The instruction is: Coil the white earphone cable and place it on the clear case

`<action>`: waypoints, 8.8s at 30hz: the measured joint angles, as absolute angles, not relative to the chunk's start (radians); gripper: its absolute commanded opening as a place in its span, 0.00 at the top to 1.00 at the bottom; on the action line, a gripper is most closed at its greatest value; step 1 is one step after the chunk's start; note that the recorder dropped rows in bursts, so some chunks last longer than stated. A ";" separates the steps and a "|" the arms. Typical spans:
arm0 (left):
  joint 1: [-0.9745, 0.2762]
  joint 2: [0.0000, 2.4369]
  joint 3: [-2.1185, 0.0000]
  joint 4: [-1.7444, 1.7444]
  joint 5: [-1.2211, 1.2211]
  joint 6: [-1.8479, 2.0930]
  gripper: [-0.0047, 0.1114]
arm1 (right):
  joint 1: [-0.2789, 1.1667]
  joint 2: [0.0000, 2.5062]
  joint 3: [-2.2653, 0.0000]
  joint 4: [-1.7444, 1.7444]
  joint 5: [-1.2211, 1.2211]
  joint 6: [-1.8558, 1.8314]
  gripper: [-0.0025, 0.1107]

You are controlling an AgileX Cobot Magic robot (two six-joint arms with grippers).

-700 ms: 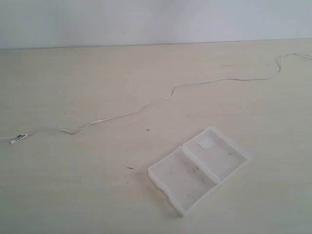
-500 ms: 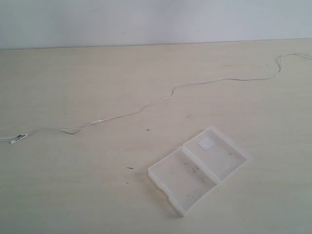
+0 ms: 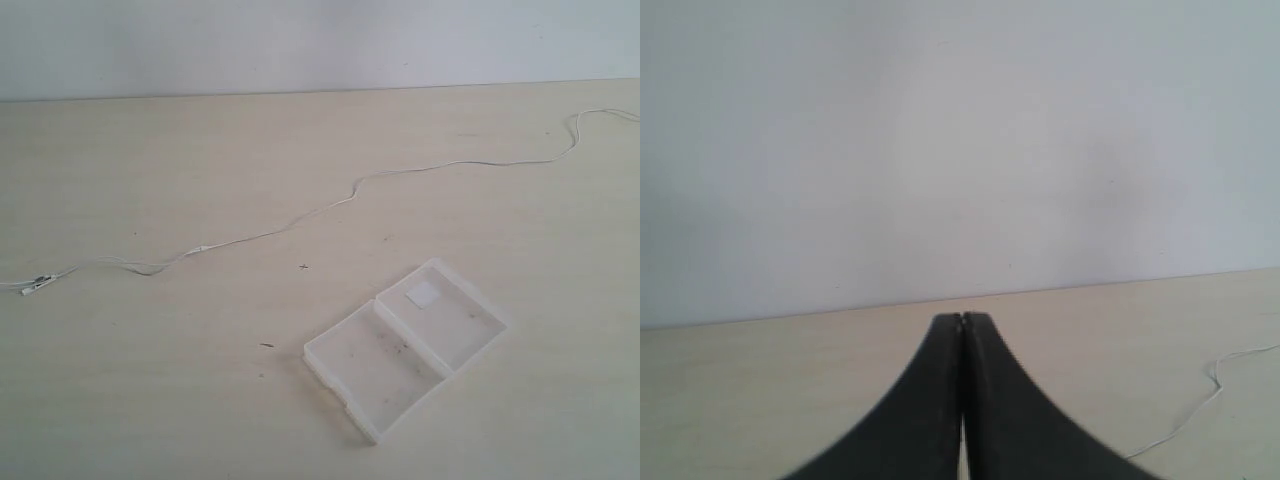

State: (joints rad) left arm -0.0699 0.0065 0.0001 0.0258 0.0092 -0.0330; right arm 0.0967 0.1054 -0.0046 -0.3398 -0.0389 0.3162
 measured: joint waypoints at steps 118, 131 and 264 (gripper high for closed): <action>-0.070 0.007 0.000 0.026 0.009 -0.033 0.96 | 0.263 2.441 -2.213 0.116 1.205 -1.103 0.98; -0.070 0.007 0.000 0.026 0.009 -0.033 0.96 | 0.341 2.462 -2.221 0.099 1.175 -1.052 0.76; -0.070 0.007 0.000 0.026 0.012 -0.033 0.96 | 0.334 1.533 -2.008 0.176 1.030 -0.220 0.98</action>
